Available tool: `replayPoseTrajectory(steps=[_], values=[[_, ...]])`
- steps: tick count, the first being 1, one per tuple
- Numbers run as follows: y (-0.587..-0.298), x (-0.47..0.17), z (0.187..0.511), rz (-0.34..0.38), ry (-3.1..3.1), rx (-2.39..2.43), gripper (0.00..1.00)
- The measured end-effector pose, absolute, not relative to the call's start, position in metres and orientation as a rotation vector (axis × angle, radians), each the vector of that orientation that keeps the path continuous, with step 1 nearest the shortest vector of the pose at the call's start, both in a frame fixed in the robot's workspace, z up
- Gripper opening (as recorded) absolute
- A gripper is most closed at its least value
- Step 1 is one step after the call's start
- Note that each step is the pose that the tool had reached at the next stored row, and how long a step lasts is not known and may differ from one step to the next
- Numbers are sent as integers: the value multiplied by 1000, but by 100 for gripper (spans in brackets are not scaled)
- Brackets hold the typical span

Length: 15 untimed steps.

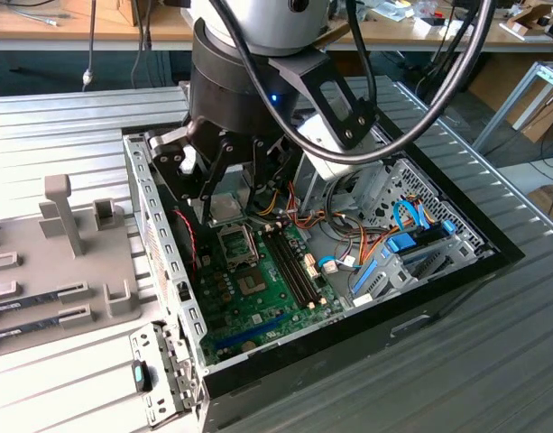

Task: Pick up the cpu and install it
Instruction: 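Pick up the cpu and move it towards the insertion slot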

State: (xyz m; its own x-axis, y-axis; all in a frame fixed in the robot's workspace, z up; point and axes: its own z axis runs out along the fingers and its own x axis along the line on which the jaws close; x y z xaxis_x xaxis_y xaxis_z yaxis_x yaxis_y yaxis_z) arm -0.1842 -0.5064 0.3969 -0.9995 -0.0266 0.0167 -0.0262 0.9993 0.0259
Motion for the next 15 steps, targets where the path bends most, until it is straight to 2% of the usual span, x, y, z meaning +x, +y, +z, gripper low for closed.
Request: replayPoseTrajectory(steps=[15], values=[[-515, -176, 390, -40, -3124, 41, 47]])
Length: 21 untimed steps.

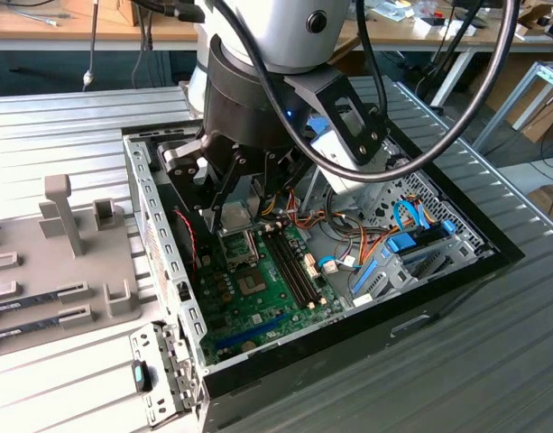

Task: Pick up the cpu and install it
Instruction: 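Pick up the cpu and move it towards the insertion slot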

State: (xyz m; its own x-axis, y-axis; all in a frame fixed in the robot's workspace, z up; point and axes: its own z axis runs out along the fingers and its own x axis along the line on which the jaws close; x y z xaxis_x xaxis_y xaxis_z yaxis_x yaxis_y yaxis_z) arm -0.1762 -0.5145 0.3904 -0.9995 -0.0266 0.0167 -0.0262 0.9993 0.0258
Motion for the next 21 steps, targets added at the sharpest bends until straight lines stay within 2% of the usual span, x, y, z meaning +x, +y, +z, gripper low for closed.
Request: replayPoseTrajectory(steps=[21], values=[[-522, -167, 384, -40, -3124, 41, 47]])
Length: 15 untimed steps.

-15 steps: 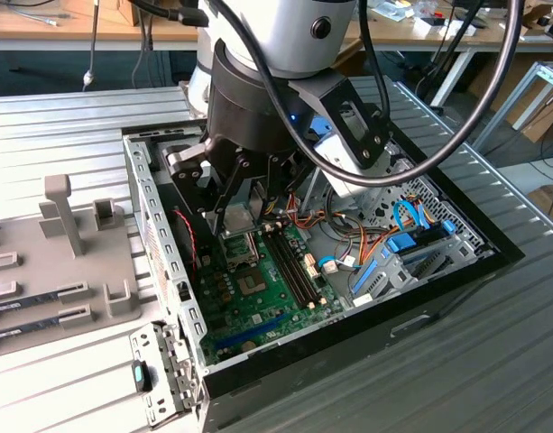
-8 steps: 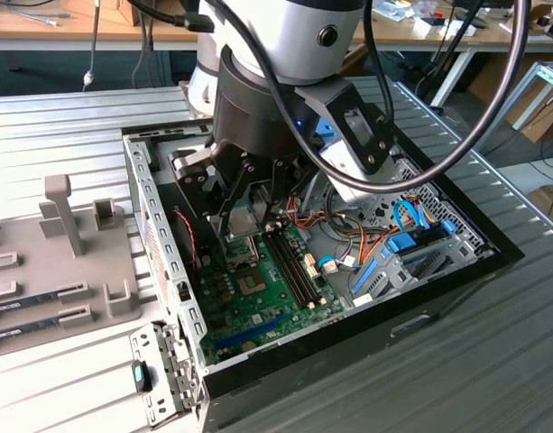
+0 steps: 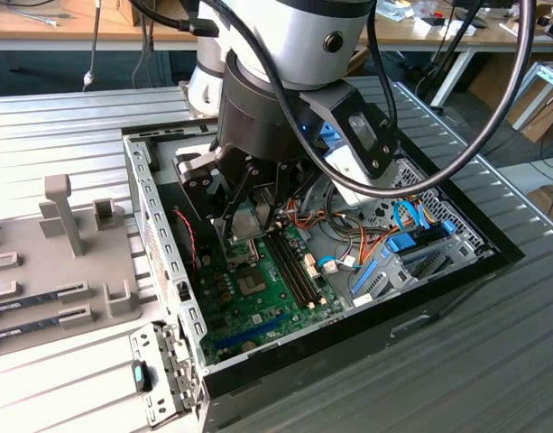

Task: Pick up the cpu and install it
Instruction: 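Pick up the cpu and move it towards the insertion slot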

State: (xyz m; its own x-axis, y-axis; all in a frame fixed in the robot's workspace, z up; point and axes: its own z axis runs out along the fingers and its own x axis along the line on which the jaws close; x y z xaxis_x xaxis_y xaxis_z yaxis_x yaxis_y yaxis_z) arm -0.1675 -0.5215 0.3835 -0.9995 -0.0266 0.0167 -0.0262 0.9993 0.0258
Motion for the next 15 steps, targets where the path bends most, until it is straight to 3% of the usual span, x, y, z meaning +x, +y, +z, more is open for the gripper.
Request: replayPoseTrajectory(steps=[15], values=[[-524, -154, 377, -40, -3124, 41, 47]])
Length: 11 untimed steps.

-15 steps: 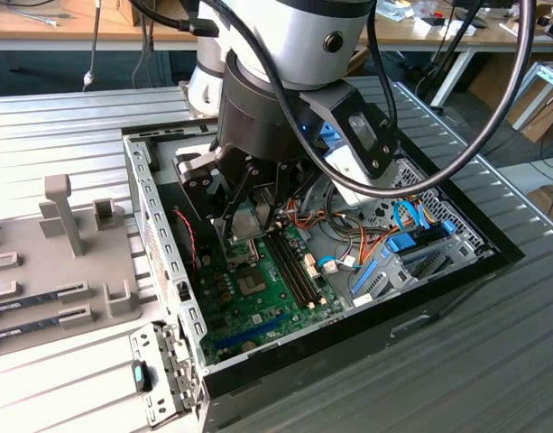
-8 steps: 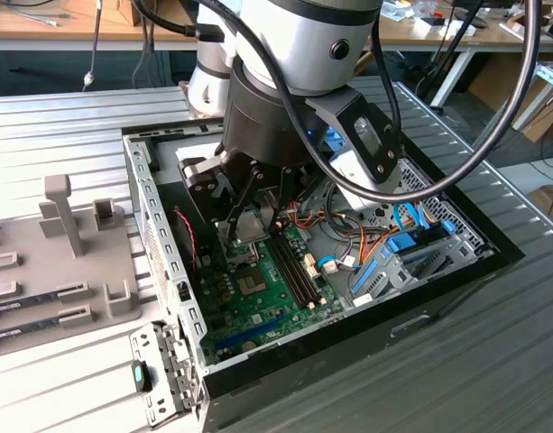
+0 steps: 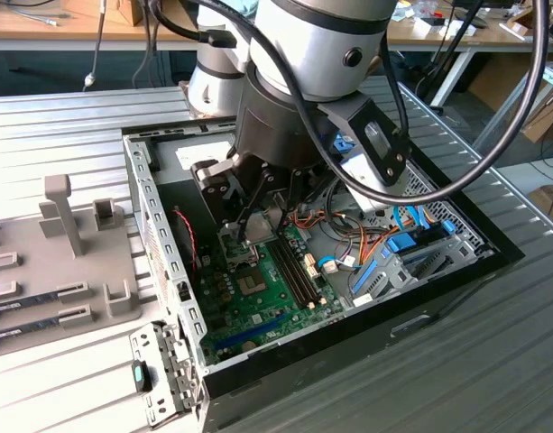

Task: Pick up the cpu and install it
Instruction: 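Pick up the cpu and move it towards the insertion slot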

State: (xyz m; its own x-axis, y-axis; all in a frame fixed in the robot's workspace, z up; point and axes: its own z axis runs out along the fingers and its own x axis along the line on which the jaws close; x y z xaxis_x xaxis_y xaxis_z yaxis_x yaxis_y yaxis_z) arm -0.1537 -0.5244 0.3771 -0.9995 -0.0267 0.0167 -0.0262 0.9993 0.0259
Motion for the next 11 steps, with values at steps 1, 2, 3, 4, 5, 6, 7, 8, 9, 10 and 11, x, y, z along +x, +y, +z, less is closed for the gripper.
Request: replayPoseTrajectory(steps=[1, 2, 3, 4, 5, 6, 7, 8, 9, 10, 11], values=[[-524, -152, 377, -40, -3124, 41, 47], [-524, -151, 376, -40, -3124, 41, 47], [-524, -150, 376, -40, -3124, 41, 47], [-524, -149, 376, -40, -3124, 41, 47], [-524, -148, 375, -40, -3124, 41, 47], [-524, -147, 375, -40, -3124, 41, 47], [-524, -145, 374, -40, -3124, 41, 47], [-524, -144, 374, -40, -3124, 41, 47], [-524, -143, 374, -40, -3124, 41, 47], [-524, -141, 373, -40, -3124, 41, 47], [-524, -139, 373, -40, -3124, 41, 47]])
